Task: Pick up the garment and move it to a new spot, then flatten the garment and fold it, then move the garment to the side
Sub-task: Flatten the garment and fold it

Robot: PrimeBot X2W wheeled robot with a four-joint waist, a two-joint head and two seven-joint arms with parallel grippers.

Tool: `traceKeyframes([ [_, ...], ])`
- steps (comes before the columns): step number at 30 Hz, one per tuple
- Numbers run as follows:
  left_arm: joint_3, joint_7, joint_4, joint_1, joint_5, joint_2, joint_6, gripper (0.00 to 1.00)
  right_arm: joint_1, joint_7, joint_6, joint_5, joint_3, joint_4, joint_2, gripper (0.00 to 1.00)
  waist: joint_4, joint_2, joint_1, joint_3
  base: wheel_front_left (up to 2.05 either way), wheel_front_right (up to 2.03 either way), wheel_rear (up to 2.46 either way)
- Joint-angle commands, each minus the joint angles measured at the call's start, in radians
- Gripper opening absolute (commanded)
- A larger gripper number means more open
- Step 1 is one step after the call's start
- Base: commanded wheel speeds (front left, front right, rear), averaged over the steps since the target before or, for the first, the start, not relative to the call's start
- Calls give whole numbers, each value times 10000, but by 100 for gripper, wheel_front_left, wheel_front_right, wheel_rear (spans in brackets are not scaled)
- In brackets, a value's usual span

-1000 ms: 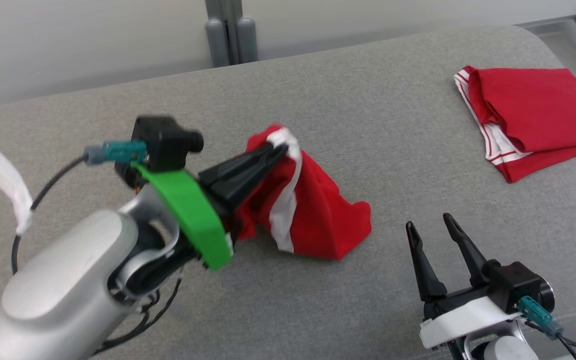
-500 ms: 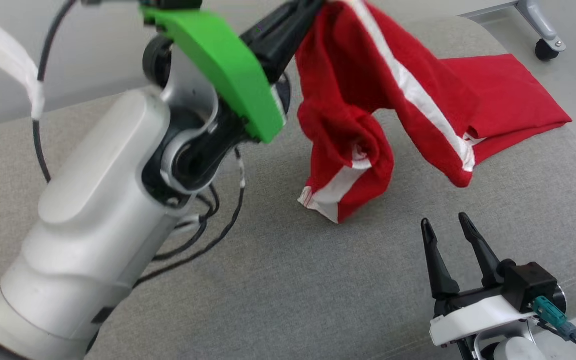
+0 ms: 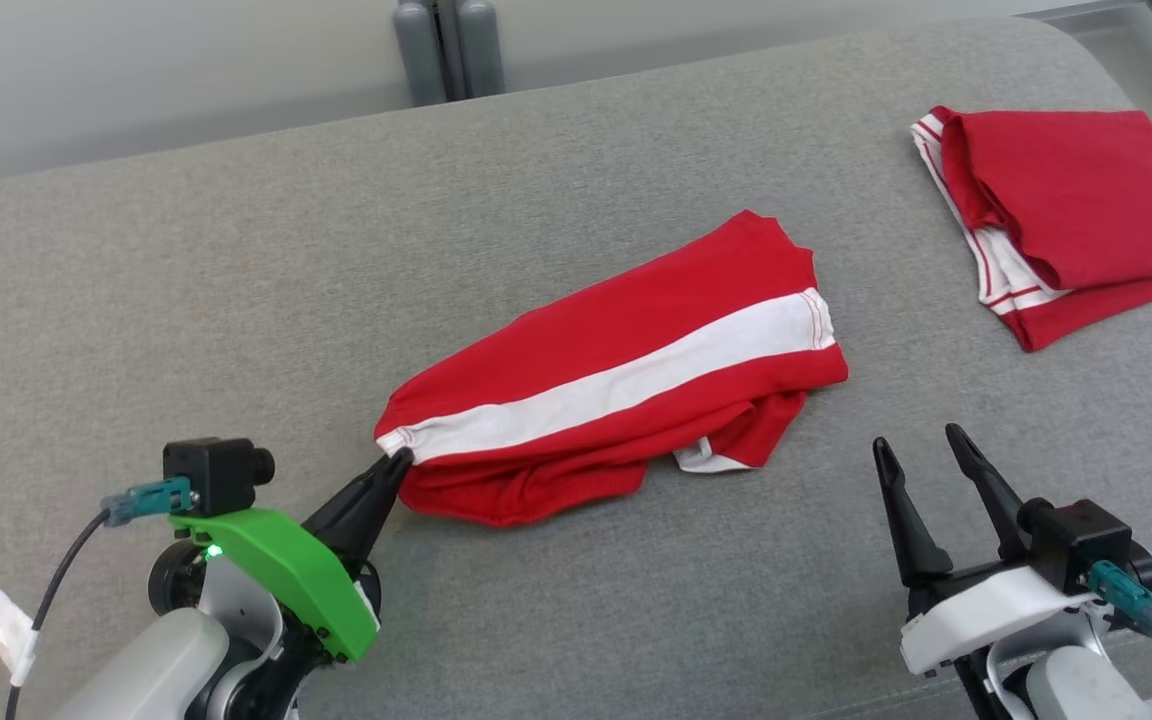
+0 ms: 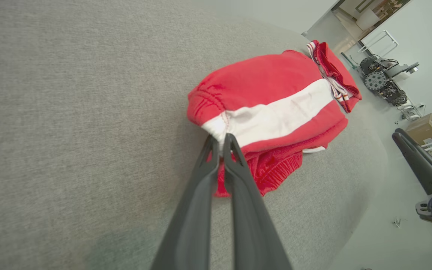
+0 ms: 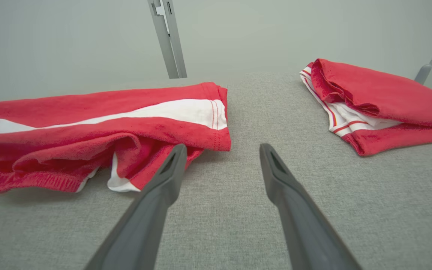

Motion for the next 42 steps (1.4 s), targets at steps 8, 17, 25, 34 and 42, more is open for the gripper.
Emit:
traceKeyframes([
  [8,-11,-646,668,17,252,-256,-465,0,-2519,137,-8,2165,2262,2020,-2129,100,1241,0,0,432,0,0,0],
  [17,-264,-784,1195,-367,510,-672,-805,0,-4945,1322,-7,5812,4978,3091,-3226,100,1706,0,0,780,0,0,0],
  [25,-379,-881,1570,-443,517,-886,-990,0,-5881,828,-5,6794,6656,3810,-3559,66,1823,0,0,795,0,0,0],
  [34,-360,-1105,1843,-464,619,-874,-1039,0,-6642,182,-5,7466,7838,3953,-3831,0,1769,0,0,758,0,0,0],
  [42,9,-1718,1383,-1109,1007,-564,-1164,0,-7229,-12,-7,7465,6963,2994,-4577,0,1474,0,0,621,0,0,0],
])
